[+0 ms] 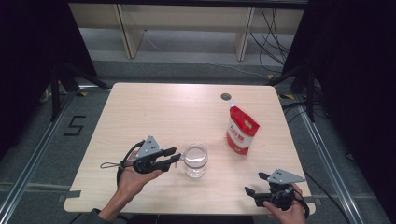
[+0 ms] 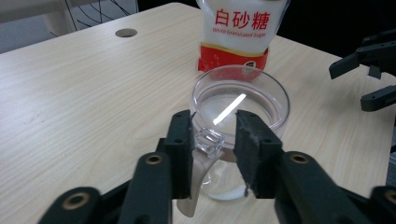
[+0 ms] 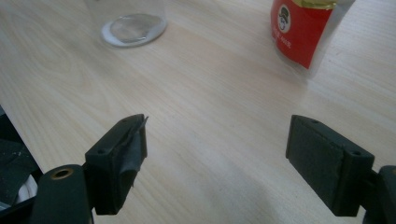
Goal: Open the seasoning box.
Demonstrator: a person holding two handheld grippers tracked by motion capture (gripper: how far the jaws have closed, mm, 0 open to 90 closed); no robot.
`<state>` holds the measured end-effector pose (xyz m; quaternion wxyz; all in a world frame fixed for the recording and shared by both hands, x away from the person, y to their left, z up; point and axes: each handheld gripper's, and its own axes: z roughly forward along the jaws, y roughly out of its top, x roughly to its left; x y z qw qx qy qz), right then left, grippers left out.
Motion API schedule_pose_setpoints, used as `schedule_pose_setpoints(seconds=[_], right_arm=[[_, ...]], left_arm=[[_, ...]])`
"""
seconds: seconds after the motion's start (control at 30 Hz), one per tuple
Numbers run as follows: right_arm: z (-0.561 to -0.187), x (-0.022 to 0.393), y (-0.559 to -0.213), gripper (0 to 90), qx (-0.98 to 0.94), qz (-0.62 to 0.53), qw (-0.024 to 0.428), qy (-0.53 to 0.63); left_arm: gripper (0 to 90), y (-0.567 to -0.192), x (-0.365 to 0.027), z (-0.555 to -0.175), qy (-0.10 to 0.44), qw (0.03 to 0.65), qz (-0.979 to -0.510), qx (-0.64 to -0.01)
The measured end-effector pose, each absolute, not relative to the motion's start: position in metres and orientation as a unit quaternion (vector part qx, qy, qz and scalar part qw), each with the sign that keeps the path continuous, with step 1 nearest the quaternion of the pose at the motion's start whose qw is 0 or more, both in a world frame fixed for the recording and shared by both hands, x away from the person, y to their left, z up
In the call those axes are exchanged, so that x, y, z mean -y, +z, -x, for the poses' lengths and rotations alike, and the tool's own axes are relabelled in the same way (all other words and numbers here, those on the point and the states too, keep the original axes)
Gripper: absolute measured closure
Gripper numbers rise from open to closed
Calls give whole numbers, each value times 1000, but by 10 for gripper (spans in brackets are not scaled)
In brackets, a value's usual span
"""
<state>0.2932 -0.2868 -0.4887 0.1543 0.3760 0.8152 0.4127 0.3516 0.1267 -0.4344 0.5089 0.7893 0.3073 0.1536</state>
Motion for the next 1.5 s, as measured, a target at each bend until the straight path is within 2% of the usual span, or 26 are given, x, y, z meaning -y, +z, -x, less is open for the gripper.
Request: schedule_pose_setpoints(seconds=[0.13,0.27,0.6,0.67,0.73,0.9,0.93,1.1,1.13,1.23,1.5], right_arm=[[-293,283,-489,219,-817,-378,151,410],[-294,282,-488,219,-815,-376,154,413],[-294,279,-485,237,-811,-380,150,419],[-297,280,-485,240,-814,-365,161,422],[-295,279,-484,270,-811,-375,149,423],[-301,275,-481,331,-810,-348,167,441],[-300,272,-480,344,-810,-351,154,443],[-306,257,-477,477,-812,-315,162,465],[-306,254,-476,515,-813,-315,151,465],[-310,243,-477,574,-819,-294,170,463],[-318,221,-474,699,-820,-275,172,471]], left_arm=[[792,-435,-130,-357,155,517,-782,-313],[838,-437,-126,-359,148,517,-782,-314],[879,-441,-115,-361,147,501,-796,-307],[879,-441,-115,-362,150,500,-798,-302],[879,-442,-115,-362,147,502,-797,-303],[876,-442,-115,-361,153,502,-796,-301],[875,-442,-115,-361,153,502,-796,-301],[873,-442,-116,-361,156,501,-798,-295],[873,-442,-116,-361,155,502,-797,-298],[873,-442,-116,-361,157,501,-799,-293],[875,-442,-116,-360,160,500,-799,-294]])
